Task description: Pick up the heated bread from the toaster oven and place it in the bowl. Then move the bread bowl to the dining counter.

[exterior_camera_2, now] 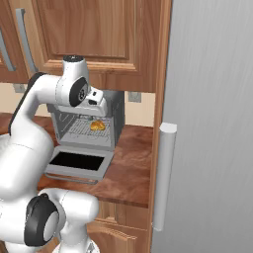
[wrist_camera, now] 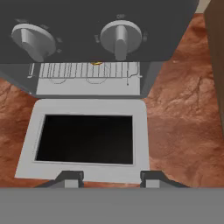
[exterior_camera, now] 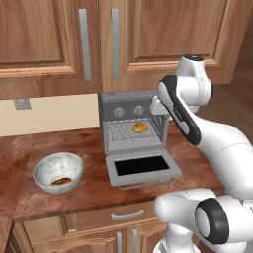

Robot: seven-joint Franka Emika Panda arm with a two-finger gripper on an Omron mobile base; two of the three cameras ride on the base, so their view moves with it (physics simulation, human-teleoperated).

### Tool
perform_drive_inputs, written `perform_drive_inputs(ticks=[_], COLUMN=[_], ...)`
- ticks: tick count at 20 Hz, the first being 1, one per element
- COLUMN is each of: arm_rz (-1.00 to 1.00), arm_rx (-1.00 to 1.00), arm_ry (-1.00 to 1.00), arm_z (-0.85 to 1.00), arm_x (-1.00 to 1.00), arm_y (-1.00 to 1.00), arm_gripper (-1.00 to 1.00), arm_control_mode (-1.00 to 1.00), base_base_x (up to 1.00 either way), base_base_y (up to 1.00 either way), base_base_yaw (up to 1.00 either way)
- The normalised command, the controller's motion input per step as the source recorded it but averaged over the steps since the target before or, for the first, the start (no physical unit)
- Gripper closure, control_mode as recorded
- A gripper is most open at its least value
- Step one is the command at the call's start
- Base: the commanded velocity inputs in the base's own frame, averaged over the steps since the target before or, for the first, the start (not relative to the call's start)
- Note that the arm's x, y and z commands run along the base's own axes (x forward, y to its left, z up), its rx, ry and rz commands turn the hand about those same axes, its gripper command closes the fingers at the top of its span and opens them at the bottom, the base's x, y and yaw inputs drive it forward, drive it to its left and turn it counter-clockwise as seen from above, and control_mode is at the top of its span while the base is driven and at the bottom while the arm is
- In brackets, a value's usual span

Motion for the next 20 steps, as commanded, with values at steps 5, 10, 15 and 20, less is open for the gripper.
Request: perform_drive_inputs(ticks=[5,10,15,20], arm_rz=[0.01,0.0,0.0,0.0], arm_rx=[-0.01,0.01,0.01,0.0], arm_ry=[-0.02,-0.04,-0.18,-0.23], arm_z=[0.0,-0.24,-0.78,-0.39], arm_x=[-0.07,-0.33,-0.28,0.0], arm_y=[0.04,0.48,0.17,0.39], arm_gripper=[-1.0,-1.0,-1.0,-1.0], arm_control_mode=[-1.0,-1.0,-1.0,-1.0], base_base_x=[0.0,0.0,0.0,0.0], base_base_y=[0.0,0.0,0.0,0.0], base_base_yaw=[0.0,0.0,0.0,0.0])
